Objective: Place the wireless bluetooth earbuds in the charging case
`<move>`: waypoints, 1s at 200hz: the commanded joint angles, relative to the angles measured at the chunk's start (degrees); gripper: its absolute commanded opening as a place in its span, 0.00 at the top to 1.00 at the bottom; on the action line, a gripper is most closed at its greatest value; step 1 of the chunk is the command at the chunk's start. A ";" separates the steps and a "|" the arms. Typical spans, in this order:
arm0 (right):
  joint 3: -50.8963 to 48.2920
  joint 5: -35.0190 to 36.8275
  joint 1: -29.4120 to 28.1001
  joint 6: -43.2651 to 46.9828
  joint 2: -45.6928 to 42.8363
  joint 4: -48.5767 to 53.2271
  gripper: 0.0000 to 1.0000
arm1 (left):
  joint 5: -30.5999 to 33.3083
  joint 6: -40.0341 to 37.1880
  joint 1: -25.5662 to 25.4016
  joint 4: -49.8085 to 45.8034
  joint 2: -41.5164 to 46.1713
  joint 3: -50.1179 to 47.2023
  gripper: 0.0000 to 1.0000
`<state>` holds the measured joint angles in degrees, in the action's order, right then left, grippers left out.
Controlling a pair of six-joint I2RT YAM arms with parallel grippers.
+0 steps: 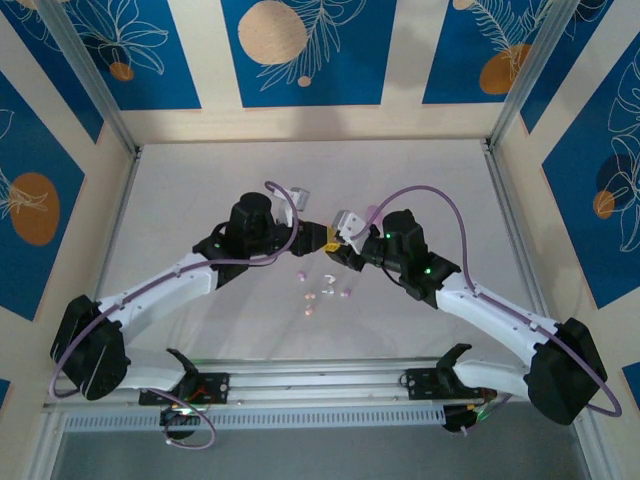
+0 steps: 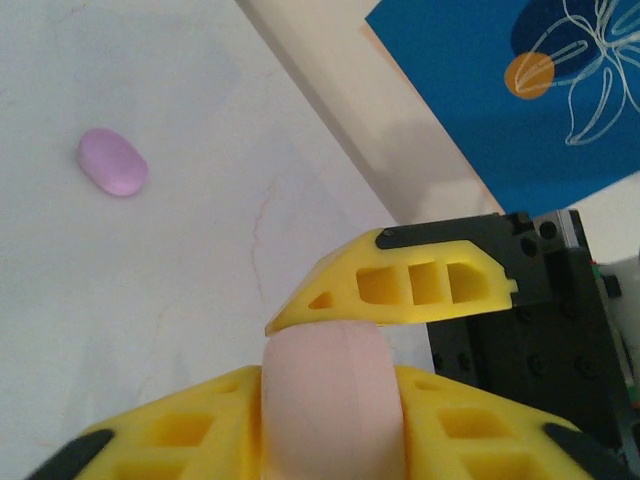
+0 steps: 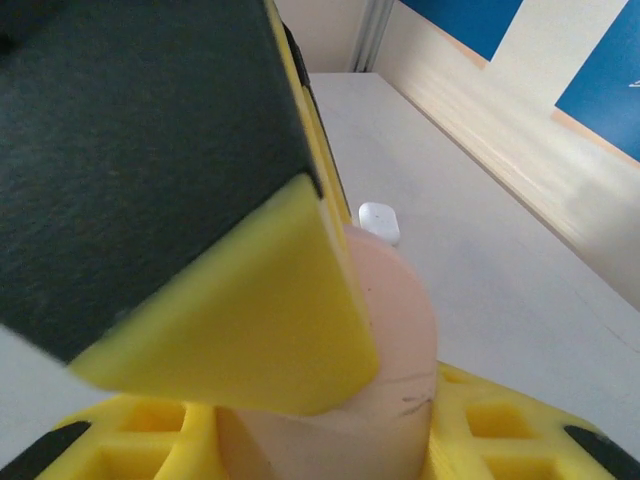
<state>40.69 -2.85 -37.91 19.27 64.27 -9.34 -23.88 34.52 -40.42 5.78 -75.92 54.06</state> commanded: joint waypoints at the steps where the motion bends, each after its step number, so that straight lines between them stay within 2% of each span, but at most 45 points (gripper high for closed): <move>1: -0.40 -0.22 -0.66 2.12 -2.07 -1.30 0.63 | 3.68 2.44 -0.57 -0.12 1.04 0.78 0.81; 22: -2.07 2.41 -0.85 4.76 -4.04 -3.18 0.53 | 5.88 10.33 -0.53 6.67 2.71 -2.84 0.90; 39: -4.75 2.75 -0.61 7.36 -5.95 -6.95 0.45 | 4.96 18.19 -0.53 16.88 2.84 -6.86 0.91; 59: -6.51 -0.68 1.08 8.42 -7.17 -8.51 0.43 | 3.42 25.47 -0.50 26.19 1.67 -9.46 0.91; 77: -6.78 -4.97 2.97 6.68 -7.87 -9.35 0.43 | 1.99 29.39 -0.60 30.37 0.41 -9.88 0.91; 130: -6.04 -13.05 8.13 2.07 -6.17 -13.39 0.46 | 0.64 30.65 -0.65 31.23 0.80 -9.33 0.90; 200: -3.43 -18.34 9.70 -0.23 -3.48 -15.71 0.51 | -0.02 29.84 -0.68 29.83 1.97 -8.99 0.88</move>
<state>34.85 -18.11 -28.47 20.56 59.86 -22.31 -22.46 64.23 -40.95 33.82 -75.37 44.29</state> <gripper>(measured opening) 0.507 0.199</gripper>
